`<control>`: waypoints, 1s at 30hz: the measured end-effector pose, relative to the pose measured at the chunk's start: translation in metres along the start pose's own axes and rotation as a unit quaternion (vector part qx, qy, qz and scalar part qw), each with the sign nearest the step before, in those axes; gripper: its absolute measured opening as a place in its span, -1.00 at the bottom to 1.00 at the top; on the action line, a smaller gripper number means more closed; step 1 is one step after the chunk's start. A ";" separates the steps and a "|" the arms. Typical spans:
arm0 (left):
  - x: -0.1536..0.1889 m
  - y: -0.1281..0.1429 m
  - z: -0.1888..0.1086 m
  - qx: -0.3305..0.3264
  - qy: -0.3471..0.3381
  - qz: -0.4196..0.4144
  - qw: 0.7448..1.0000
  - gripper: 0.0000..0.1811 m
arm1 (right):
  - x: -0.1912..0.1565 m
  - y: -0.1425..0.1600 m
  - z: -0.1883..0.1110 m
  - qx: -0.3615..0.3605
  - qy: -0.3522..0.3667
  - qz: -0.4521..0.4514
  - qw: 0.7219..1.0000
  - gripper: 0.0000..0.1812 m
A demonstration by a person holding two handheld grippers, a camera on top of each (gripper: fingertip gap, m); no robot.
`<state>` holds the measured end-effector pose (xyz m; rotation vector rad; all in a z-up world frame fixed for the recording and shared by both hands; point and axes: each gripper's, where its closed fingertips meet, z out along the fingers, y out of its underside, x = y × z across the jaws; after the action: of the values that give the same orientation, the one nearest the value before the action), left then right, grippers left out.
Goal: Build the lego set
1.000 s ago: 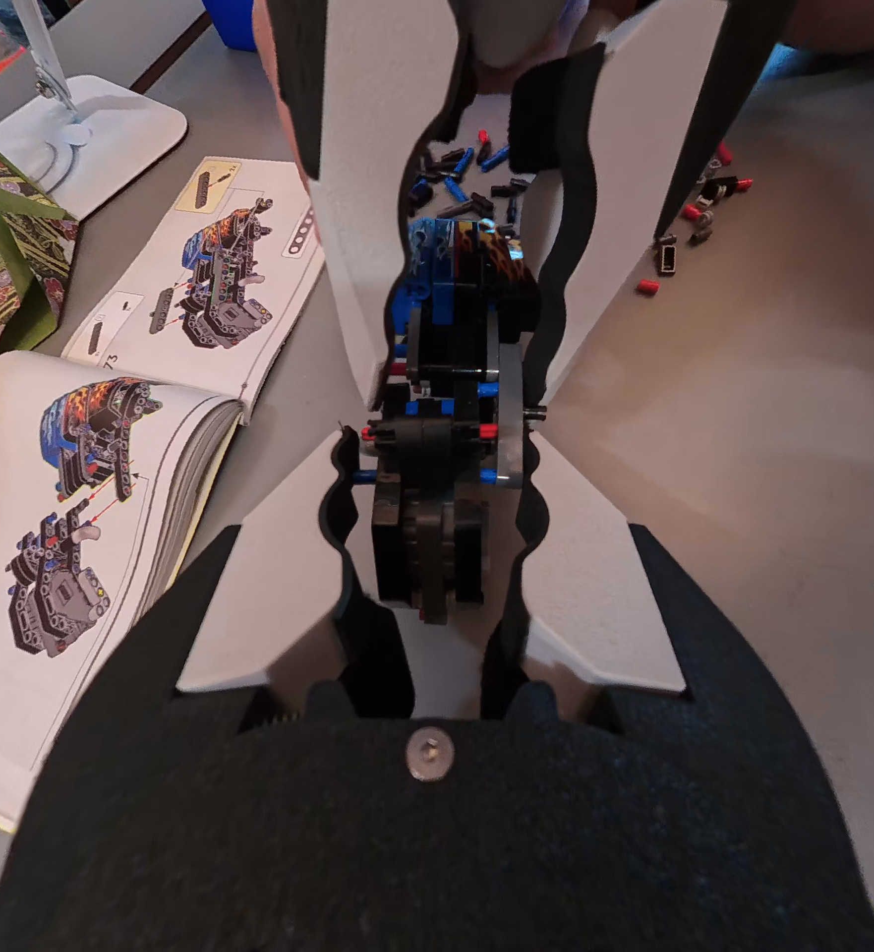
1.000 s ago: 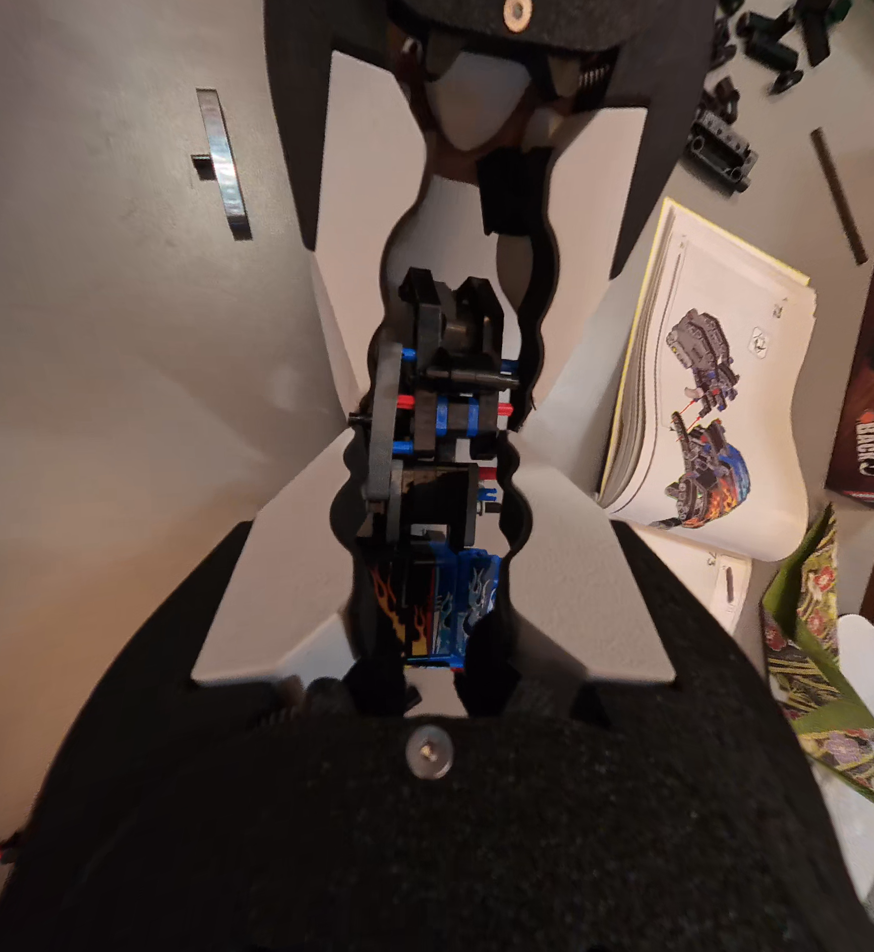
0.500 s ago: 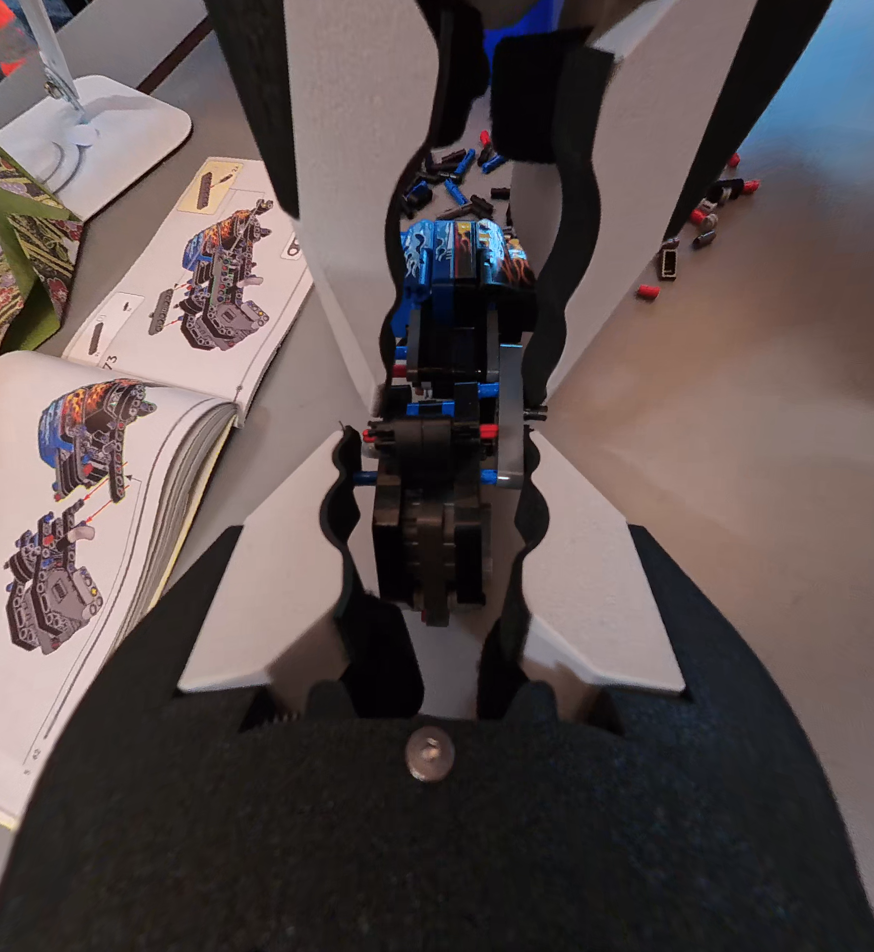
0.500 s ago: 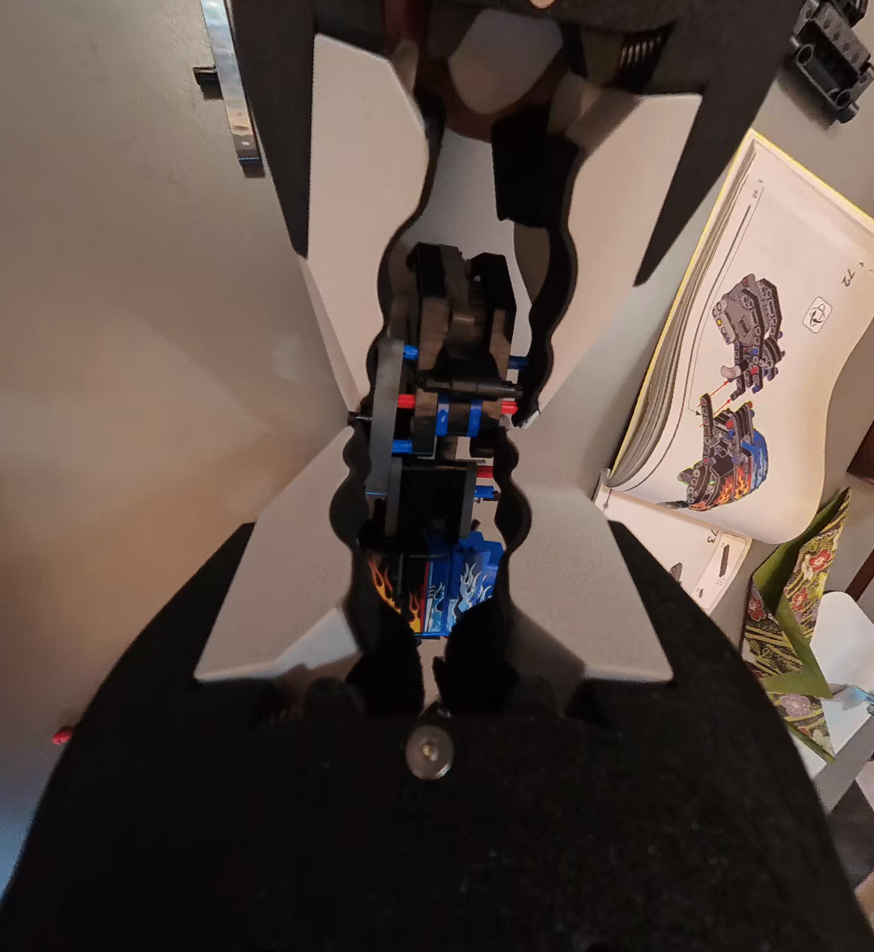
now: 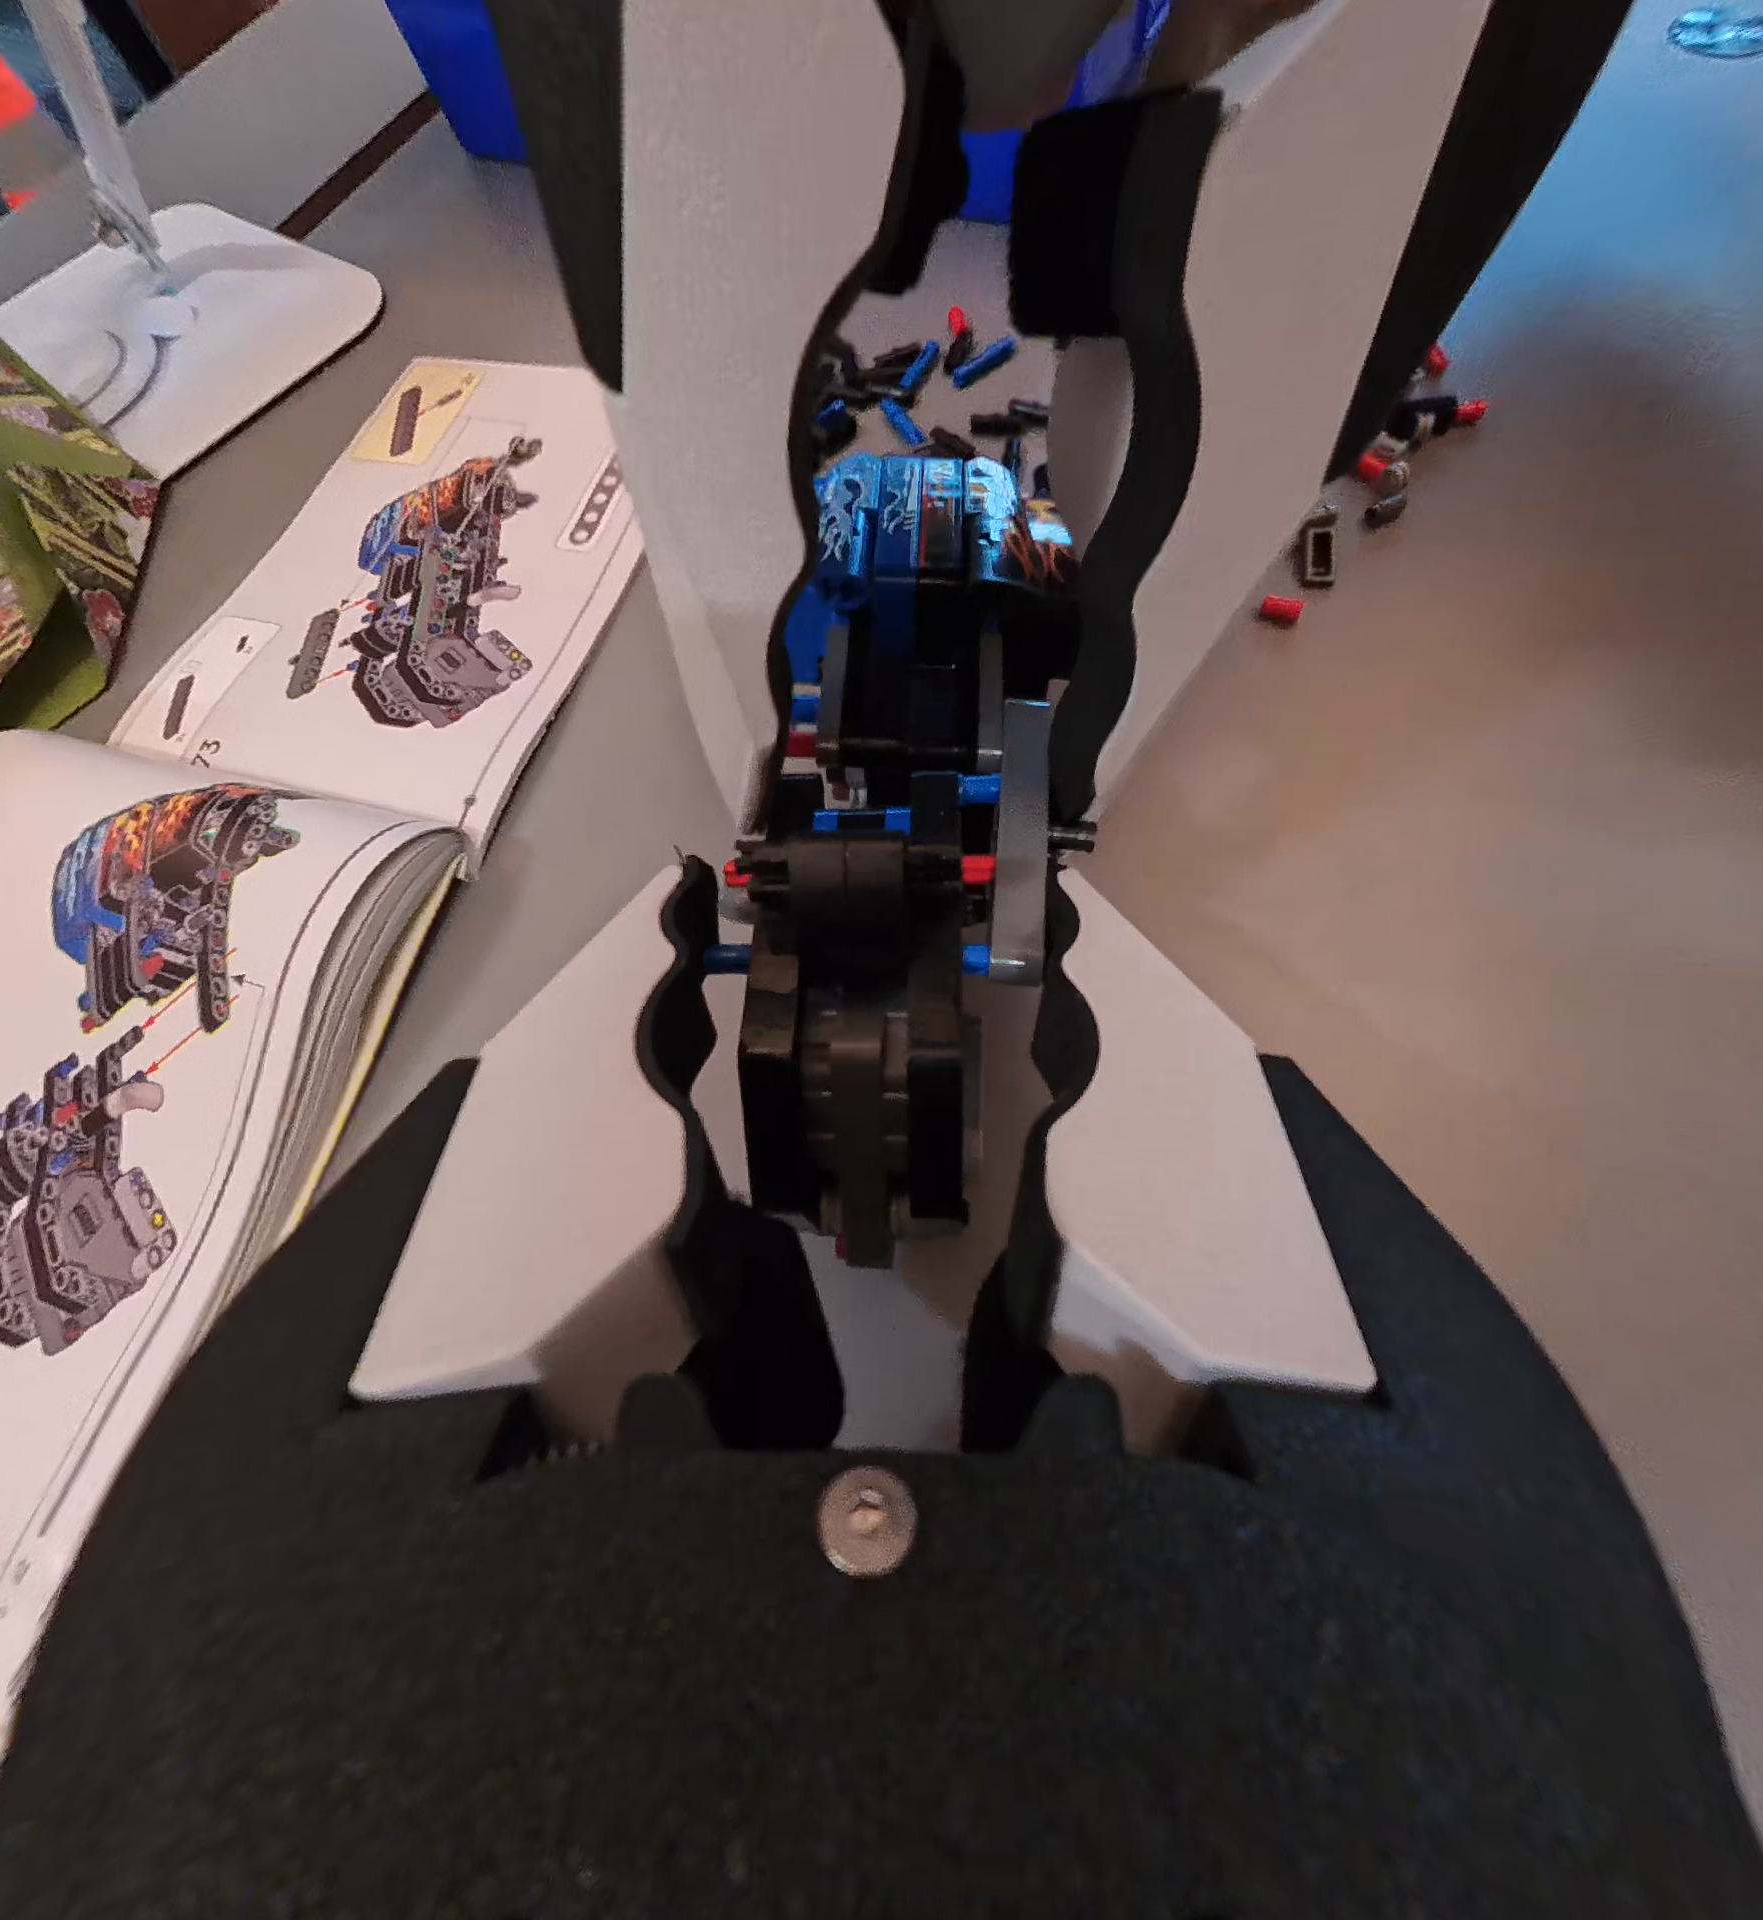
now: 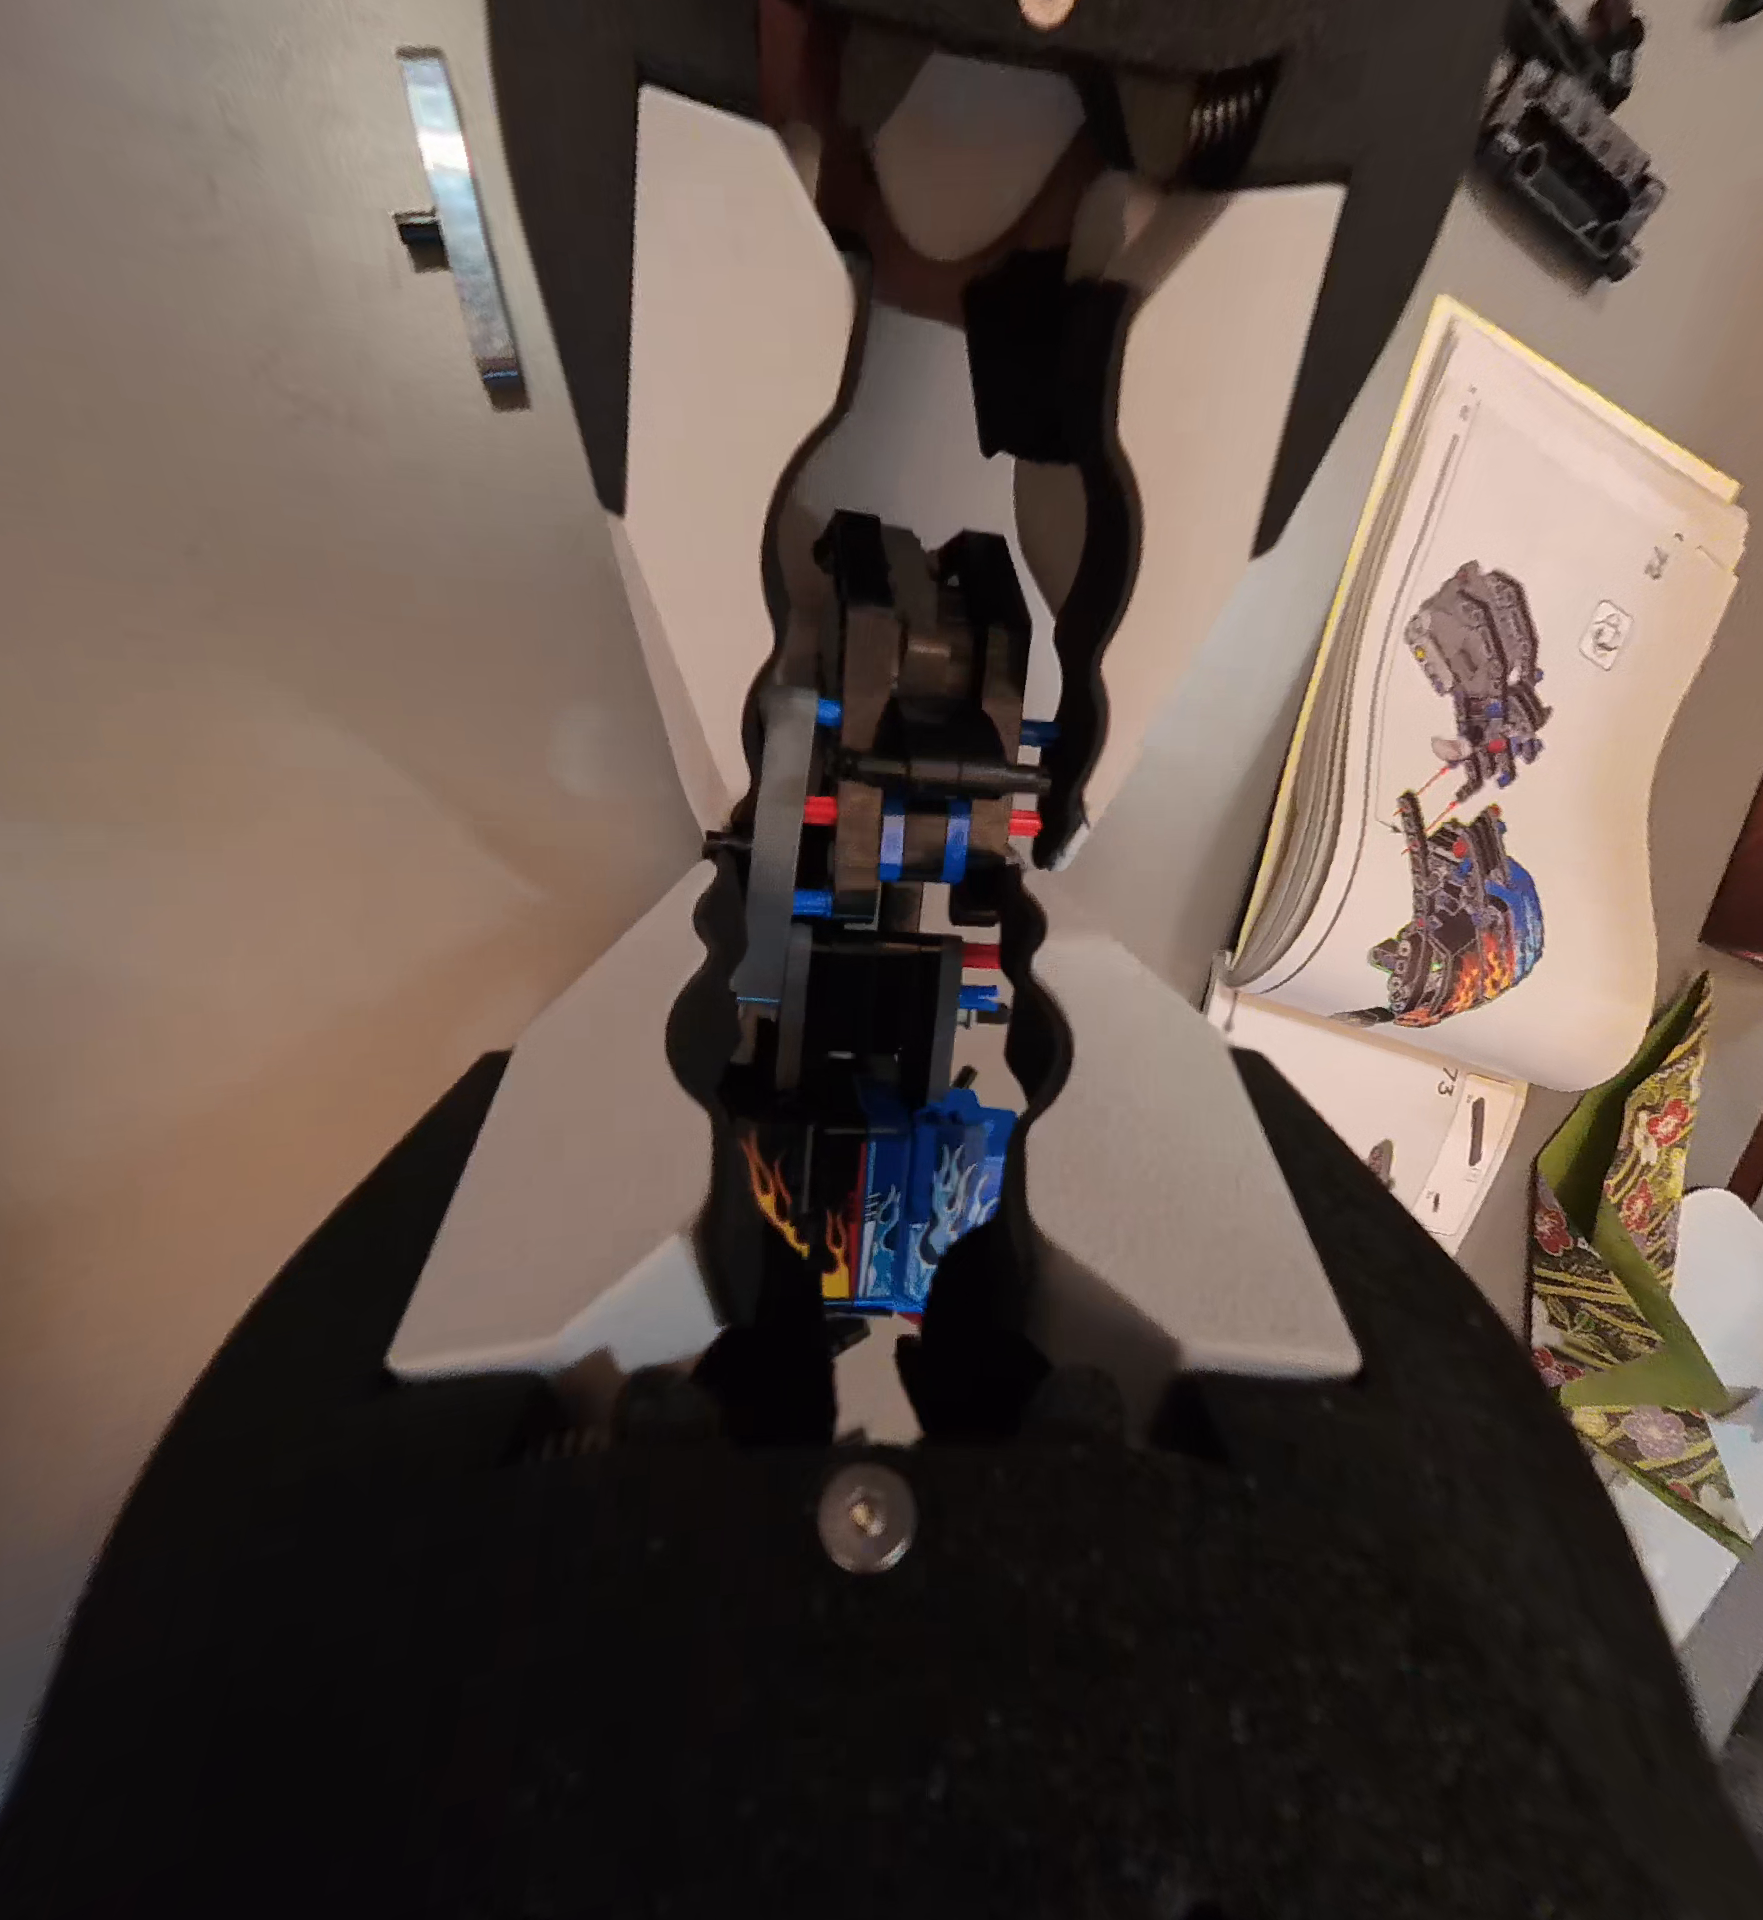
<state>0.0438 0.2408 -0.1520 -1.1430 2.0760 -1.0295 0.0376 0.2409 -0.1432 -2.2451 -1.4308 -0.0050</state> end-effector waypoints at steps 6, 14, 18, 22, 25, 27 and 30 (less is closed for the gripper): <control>0.001 0.004 -0.016 0.013 0.027 0.019 0.999 -0.25 | -0.002 -0.003 -0.022 0.077 0.068 0.052 0.993 -0.41; -0.004 0.016 -0.032 0.012 0.100 -0.010 0.995 -0.60 | -0.008 -0.032 -0.020 0.107 0.341 0.038 0.933 -0.61; -0.003 0.020 -0.029 0.004 0.101 -0.016 0.995 -0.63 | -0.007 -0.029 0.001 0.042 0.417 -0.009 0.908 -0.66; -0.004 0.021 -0.029 -0.003 0.096 -0.026 0.995 -0.63 | -0.003 -0.027 0.000 0.015 0.460 -0.042 0.887 -0.78; -0.002 0.019 -0.028 0.001 0.099 -0.042 0.994 -0.63 | -0.003 -0.033 -0.005 0.019 0.495 -0.076 0.865 -0.86; -0.002 0.019 -0.028 0.002 0.098 -0.043 0.994 -0.63 | -0.001 -0.032 -0.002 0.003 0.507 -0.087 0.858 -0.88; -0.003 0.019 -0.028 0.002 0.094 -0.038 0.995 -0.63 | 0.000 -0.032 -0.003 0.003 0.506 -0.086 0.858 -0.91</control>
<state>0.0157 0.2599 -0.1523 -1.1697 2.1871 -1.2186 0.0106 0.2508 -0.1283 -1.6082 -0.9766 -1.0653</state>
